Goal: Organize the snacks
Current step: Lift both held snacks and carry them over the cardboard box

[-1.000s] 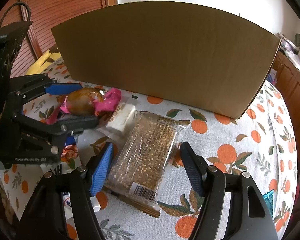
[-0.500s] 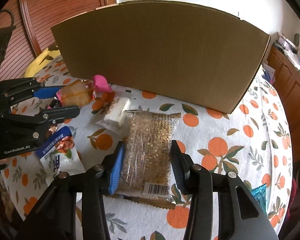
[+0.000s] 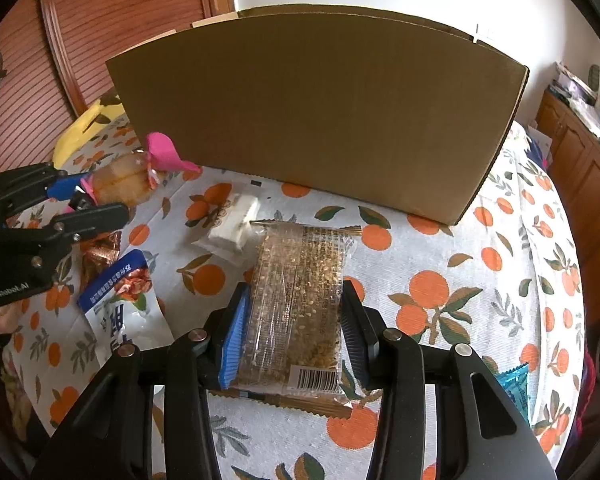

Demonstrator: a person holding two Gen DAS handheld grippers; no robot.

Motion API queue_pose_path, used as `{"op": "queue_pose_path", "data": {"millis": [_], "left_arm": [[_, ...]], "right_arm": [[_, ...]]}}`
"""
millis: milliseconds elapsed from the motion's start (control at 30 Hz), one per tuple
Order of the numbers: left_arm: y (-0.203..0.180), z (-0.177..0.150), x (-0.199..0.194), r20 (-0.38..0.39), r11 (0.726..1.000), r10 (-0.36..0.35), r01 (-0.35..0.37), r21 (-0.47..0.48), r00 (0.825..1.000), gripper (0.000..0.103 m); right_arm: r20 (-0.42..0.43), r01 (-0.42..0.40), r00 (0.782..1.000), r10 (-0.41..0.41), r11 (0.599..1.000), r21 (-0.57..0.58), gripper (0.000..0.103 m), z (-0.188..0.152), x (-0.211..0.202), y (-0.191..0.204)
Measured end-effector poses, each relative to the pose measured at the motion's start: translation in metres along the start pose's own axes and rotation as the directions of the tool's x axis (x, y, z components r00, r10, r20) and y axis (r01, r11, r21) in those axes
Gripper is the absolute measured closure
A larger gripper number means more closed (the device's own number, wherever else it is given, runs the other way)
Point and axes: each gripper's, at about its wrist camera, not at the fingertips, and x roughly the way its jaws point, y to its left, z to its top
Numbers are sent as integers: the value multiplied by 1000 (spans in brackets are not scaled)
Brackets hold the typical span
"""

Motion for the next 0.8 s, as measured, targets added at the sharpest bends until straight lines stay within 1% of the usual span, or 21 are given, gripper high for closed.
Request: {"op": "queue_pose_path", "data": {"millis": [367, 800], "left_arm": [[-5, 13, -21, 65, 1000, -3, 4, -17, 998, 63], [-3, 29, -50, 151, 999, 6, -1, -32, 989, 63]], "right_arm": [[43, -15, 999, 16, 1000, -3, 60, 0, -23, -2], [108, -37, 993, 37, 999, -8, 60, 3, -53, 1]]}}
